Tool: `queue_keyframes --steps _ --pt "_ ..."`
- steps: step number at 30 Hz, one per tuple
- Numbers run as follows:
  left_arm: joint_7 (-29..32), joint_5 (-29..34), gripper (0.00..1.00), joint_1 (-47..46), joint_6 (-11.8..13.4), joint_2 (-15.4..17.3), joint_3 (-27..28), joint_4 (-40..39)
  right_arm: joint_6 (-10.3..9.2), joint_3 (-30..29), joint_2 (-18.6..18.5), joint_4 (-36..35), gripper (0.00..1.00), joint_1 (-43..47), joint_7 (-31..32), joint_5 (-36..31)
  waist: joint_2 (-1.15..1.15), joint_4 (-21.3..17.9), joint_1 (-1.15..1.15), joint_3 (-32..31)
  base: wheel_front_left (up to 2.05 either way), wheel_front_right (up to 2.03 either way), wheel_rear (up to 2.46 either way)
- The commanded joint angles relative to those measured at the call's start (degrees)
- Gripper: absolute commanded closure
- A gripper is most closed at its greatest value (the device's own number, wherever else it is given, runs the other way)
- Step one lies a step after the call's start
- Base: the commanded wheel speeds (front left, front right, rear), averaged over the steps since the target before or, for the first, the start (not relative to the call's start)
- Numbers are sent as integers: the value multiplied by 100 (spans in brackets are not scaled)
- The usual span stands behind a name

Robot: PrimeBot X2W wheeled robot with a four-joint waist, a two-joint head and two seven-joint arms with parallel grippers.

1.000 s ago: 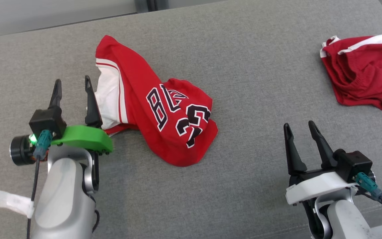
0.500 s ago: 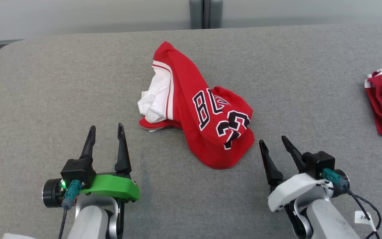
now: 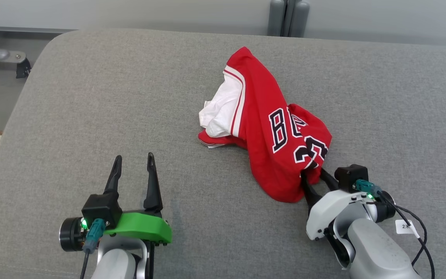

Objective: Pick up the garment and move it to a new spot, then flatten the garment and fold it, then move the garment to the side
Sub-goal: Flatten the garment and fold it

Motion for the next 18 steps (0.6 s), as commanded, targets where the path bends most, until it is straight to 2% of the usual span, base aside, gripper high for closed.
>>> queue_keyframes --steps 1,5,9,14,18 --pt "2 0 0 106 45 11 19 -18 -1 39 -6 43 100 -91 -82 99 0 -52 0 -53 0 0 0" --pt "2 27 0 143 47 10 23 -53 -1 -81 -152 4 100 -187 -248 218 0 -237 0 -127 0 0 0" --pt "2 37 0 180 32 11 53 -49 -1 -454 -372 -275 100 -147 -316 163 0 -468 0 -207 0 0 0" --pt "2 11 0 246 39 12 68 -66 -1 -1238 -642 -844 100 127 -328 -89 0 -742 0 -253 0 0 0" --pt "3 -7 0 222 53 12 64 -85 -1 -1998 -606 -1201 100 383 -212 -421 0 -878 0 -190 0 0 0"
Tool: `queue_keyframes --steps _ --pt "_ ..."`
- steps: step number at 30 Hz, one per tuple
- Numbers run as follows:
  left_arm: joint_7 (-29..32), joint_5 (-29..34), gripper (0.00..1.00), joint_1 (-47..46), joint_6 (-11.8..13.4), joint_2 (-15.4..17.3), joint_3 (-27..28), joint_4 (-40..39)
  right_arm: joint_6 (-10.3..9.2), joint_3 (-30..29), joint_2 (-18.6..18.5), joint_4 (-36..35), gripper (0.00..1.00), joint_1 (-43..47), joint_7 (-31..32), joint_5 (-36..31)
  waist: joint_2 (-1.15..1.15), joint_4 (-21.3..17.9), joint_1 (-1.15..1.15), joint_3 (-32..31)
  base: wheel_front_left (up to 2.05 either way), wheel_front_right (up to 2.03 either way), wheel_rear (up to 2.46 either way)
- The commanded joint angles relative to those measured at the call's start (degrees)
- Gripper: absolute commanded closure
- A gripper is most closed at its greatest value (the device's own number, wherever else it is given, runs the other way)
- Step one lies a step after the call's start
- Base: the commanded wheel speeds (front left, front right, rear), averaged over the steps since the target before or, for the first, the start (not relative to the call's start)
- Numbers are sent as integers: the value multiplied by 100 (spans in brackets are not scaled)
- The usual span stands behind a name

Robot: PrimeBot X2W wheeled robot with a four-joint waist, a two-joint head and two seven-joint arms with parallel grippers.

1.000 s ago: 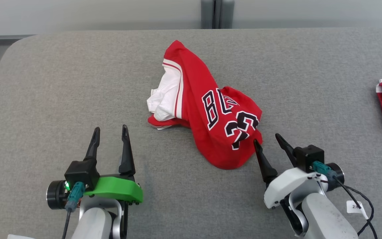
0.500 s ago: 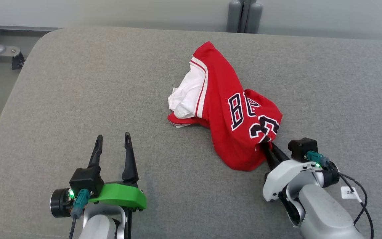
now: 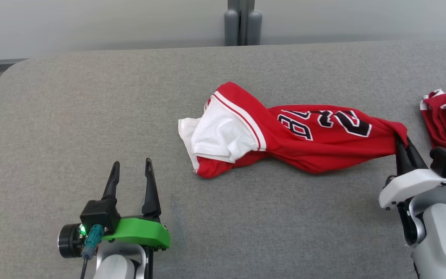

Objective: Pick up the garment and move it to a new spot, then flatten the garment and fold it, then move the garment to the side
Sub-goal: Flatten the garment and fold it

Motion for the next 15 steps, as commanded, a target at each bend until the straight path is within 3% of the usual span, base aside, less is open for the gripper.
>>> queue_keyframes --steps 1,4,6,7,8,9,15 --pt "5 -7 0 34 3 14 6 -2 -1 -160 64 -86 100 125 64 -115 0 -117 0 47 0 0 0" --pt "5 -13 0 -46 -9 15 -11 3 -1 -475 252 -232 100 306 221 -328 0 -140 0 113 0 0 0" --pt "5 -18 0 -91 -8 15 -19 10 -2 -576 345 -261 64 417 293 -416 0 -145 0 141 0 0 0" --pt "5 -20 0 -108 -14 15 -20 19 -2 -615 383 -263 51 476 323 -451 0 -145 0 149 0 0 0" --pt "5 -19 0 -116 -20 15 -23 30 -2 -645 411 -264 4 511 322 -476 0 -144 0 151 0 0 0" --pt "5 -17 0 -120 -24 15 -21 39 -2 -667 443 -281 0 551 308 -511 0 -141 0 146 0 0 0" --pt "5 -17 0 -97 -17 15 17 47 -1 -775 528 -831 0 706 61 -632 0 -107 0 75 0 0 0"
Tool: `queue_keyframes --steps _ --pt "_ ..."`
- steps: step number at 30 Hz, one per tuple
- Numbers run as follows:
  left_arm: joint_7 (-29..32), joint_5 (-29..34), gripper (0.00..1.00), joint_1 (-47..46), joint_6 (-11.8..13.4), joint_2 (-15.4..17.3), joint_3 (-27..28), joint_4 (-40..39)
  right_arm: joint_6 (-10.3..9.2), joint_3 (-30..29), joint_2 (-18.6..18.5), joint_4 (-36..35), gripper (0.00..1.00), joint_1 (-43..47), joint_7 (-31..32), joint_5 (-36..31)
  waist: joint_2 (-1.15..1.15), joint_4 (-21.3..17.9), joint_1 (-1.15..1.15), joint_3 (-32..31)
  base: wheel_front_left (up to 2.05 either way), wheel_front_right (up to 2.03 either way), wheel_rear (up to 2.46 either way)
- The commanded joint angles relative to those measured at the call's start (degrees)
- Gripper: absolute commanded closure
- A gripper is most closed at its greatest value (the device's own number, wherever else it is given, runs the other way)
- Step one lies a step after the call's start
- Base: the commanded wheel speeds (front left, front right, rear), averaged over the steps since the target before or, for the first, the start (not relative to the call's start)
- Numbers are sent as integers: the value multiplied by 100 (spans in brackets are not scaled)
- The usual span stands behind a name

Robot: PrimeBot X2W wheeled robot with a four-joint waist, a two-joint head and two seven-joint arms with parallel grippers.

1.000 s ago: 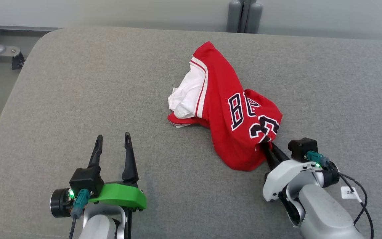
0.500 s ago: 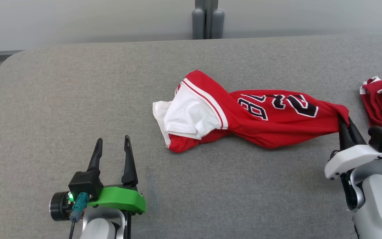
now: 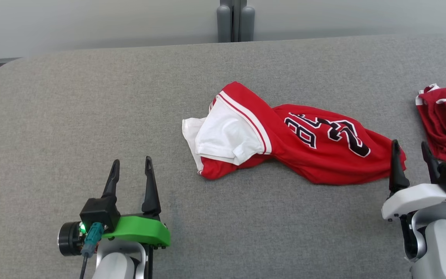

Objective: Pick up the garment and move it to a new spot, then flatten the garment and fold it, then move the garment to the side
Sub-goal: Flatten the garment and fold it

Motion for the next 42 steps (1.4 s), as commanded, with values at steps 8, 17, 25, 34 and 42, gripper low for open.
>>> queue_keyframes --steps 8,17,25,34,42 --pt "5 -64 0 -33 10 16 -45 -37 0 1507 121 -1083 0 282 0 24 0 162 0 -37 0 0 0" --pt "5 -139 0 -159 49 16 -123 -83 -1 3092 -137 -151 0 -399 247 -289 0 578 0 146 0 0 0" --pt "5 -215 0 -150 113 16 -173 -121 -2 3192 -175 970 0 -1056 77 -729 0 999 0 175 0 0 0" --pt "5 -213 0 22 110 15 -155 -91 -2 2888 -50 1083 100 -1278 -173 -675 0 1107 0 60 0 0 0" --pt "5 -147 0 97 86 16 -101 -82 -1 3302 84 397 100 -1078 -200 -382 0 967 0 -55 0 0 0"
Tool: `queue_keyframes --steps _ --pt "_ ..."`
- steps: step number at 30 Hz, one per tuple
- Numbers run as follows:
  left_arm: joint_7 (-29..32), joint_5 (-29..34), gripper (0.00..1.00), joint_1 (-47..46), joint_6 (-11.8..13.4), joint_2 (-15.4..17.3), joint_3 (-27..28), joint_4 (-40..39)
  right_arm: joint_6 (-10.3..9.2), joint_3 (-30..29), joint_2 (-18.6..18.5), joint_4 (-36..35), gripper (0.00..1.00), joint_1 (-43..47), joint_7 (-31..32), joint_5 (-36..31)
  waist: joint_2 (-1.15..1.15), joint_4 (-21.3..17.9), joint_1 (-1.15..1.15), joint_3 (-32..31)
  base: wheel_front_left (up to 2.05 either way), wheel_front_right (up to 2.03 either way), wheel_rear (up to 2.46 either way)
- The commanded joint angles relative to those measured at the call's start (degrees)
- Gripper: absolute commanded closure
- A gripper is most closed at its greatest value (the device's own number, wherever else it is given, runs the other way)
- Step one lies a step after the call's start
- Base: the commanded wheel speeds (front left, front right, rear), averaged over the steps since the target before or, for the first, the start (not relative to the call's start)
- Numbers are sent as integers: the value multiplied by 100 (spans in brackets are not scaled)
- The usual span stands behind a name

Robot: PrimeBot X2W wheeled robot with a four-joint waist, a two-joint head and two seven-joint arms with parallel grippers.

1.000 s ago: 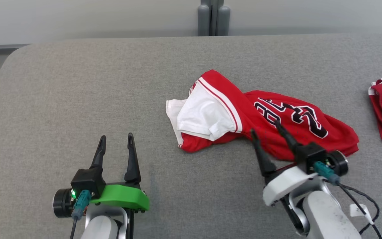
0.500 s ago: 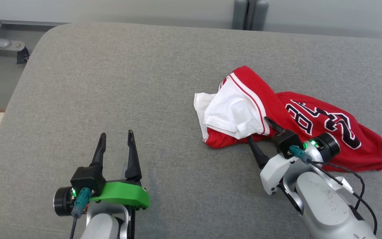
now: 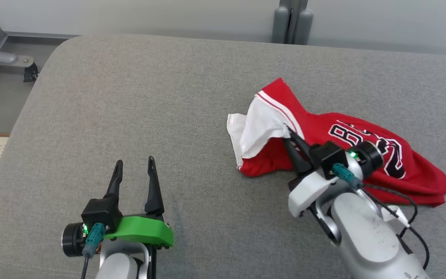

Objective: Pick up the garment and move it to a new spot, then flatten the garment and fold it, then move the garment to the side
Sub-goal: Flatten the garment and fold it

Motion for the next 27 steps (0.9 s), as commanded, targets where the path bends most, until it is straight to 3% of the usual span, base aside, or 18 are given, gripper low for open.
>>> queue_keyframes --steps 1,8,16,17,18,19,22,27 --pt "5 62 0 77 -18 16 39 -3 -4 179 55 -173 100 128 -22 118 0 -34 0 -41 0 0 0" --pt "6 100 0 57 6 16 128 -72 -4 1312 105 -748 100 224 59 751 0 35 0 -63 0 0 0" --pt "6 135 0 45 17 15 289 -184 -4 2551 130 -101 100 214 189 1340 0 193 0 33 0 0 0" --pt "6 136 0 46 14 15 304 -189 -4 2695 130 -14 62 209 169 1435 0 196 0 40 0 0 0" --pt "6 135 0 48 15 15 316 -192 -4 2781 131 33 7 209 152 1529 0 191 0 46 0 0 0" --pt "6 133 0 56 21 15 322 -197 -4 2896 131 68 0 203 134 1631 0 178 0 48 0 0 0" --pt "6 128 0 84 27 15 326 -200 -5 2993 123 150 0 97 90 1801 0 92 0 34 0 0 0" --pt "6 124 0 121 42 16 331 -208 -5 2514 -10 -16 0 204 2 1746 0 -147 0 -23 0 0 0"
